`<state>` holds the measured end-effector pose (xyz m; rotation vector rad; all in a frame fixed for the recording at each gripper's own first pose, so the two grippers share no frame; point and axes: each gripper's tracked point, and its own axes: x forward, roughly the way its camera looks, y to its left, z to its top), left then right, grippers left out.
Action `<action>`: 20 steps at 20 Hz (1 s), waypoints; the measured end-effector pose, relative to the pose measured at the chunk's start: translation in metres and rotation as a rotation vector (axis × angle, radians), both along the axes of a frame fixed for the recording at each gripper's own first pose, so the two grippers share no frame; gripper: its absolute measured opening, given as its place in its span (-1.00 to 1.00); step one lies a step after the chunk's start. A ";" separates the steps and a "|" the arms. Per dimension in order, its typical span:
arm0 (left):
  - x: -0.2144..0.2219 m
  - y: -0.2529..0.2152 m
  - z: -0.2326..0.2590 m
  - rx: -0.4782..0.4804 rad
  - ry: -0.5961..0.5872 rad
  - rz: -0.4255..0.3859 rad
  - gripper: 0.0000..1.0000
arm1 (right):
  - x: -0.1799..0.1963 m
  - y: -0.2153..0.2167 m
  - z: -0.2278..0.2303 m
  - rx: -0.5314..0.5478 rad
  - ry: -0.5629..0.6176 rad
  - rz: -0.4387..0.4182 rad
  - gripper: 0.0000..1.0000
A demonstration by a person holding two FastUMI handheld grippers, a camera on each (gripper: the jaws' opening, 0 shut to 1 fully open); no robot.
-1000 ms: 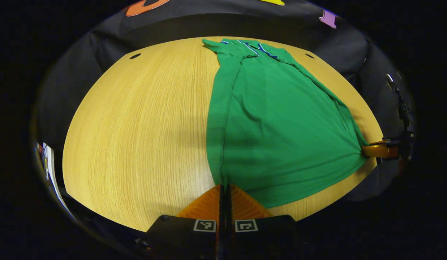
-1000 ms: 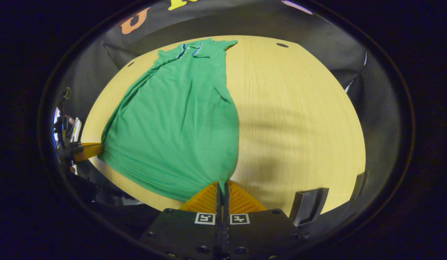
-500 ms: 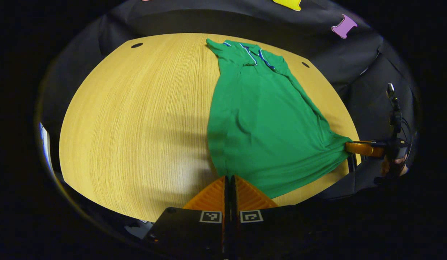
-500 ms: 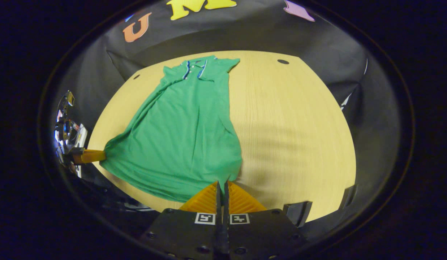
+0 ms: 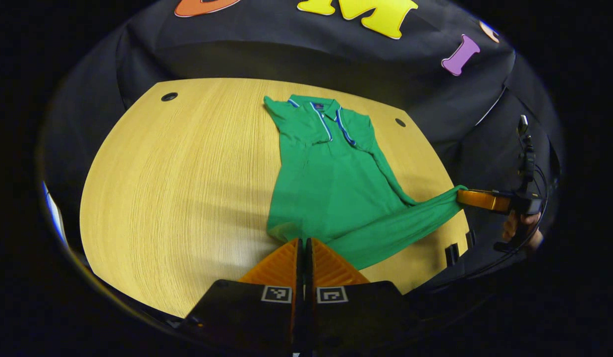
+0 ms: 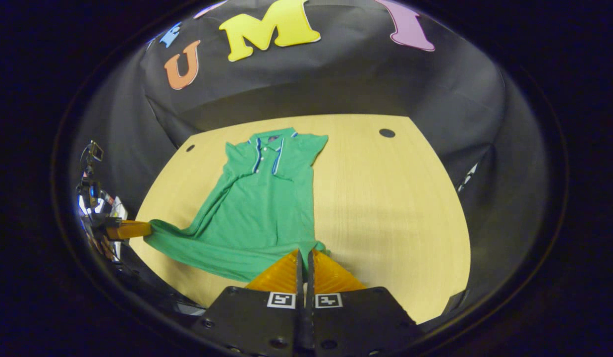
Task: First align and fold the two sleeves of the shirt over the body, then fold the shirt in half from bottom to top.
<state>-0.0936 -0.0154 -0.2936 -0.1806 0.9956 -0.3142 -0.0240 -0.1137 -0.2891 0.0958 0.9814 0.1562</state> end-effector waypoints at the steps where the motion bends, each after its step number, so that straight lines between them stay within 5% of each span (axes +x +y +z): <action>1: 0.017 -0.001 0.010 -0.003 -0.022 0.003 -0.89 | 0.011 0.000 0.005 0.004 -0.014 -0.004 -1.00; 10: 0.140 0.002 0.044 -0.025 -0.164 0.066 -0.89 | 0.114 0.005 0.040 0.002 -0.129 -0.020 -1.00; 20: 0.264 0.004 0.019 -0.013 -0.219 0.141 -0.89 | 0.242 0.025 0.024 -0.003 -0.166 -0.005 -1.00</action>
